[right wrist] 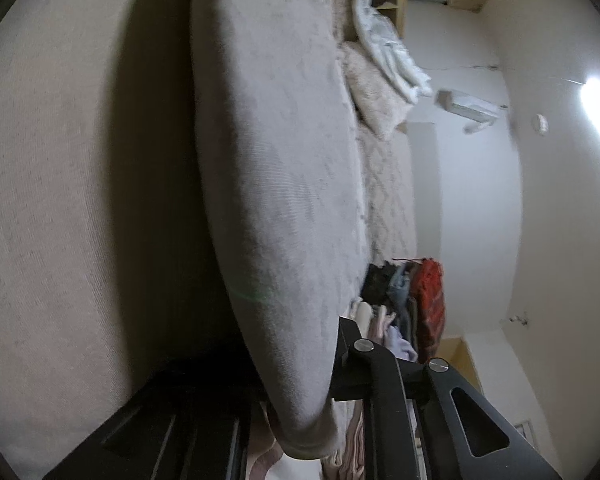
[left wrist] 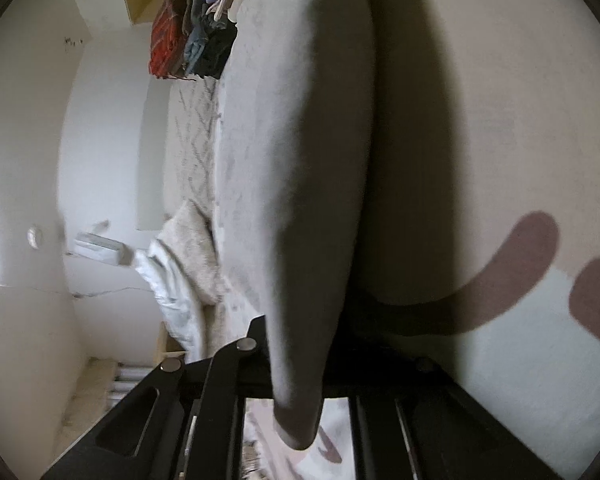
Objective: Fold clothes
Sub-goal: 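Grasp the folded beige shirt with both grippers and lift it, then carry the lifted shirt with both grippers over to the folded clothes pile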
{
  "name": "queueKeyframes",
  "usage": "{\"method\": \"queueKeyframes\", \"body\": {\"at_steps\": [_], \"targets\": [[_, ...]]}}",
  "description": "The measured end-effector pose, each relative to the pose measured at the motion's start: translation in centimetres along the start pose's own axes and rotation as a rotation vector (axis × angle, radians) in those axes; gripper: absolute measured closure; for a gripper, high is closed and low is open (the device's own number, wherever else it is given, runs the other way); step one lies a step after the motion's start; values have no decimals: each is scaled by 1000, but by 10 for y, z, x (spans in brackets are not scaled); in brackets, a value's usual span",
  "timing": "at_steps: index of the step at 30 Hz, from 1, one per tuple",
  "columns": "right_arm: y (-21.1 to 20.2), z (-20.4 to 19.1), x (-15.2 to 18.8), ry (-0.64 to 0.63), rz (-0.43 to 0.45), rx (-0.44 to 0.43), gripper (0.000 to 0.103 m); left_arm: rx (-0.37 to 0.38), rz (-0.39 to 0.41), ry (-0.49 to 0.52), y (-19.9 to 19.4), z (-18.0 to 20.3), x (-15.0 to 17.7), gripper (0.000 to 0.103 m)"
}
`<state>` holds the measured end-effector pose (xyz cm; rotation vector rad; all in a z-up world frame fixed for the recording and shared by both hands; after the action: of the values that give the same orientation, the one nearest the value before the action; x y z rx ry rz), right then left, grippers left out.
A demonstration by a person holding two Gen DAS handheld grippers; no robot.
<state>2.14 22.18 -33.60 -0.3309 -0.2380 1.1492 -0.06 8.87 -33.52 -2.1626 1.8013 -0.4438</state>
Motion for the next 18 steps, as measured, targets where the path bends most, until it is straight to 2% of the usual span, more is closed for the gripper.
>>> {"method": "queueKeyframes", "body": {"at_steps": [4, 7, 9, 13, 16, 18], "targets": [[-3, 19, 1, -75, 12, -88, 94, 97, 23, -29, -5, -28, 4, 95], [-2, 55, -1, -85, 36, -81, 94, 111, 34, -68, -6, -71, -1, 95], [3, 85, -4, -77, 40, -68, 94, 112, 39, -124, -4, -114, -8, 95], [27, 159, -3, -61, 13, 12, 95, 148, 60, -259, 4, -203, -39, 95], [44, 217, 15, -3, -57, 40, 95, 182, 113, -339, 2, -256, -69, 95], [52, 253, 30, 42, -104, 45, 95, 182, 157, -356, 1, -284, -94, 95]]}}
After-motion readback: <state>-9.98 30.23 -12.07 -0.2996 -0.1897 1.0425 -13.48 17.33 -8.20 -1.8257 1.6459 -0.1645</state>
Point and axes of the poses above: each gripper's, at about its wrist camera, not at the fingertips, and y roughly the way its jaws point, z to its right, x to its underside, the point moved 5 cm from there along y, roughly the way its jaws point, and after that the axes turned 7 degrees about -z, right-handed, at the moved point
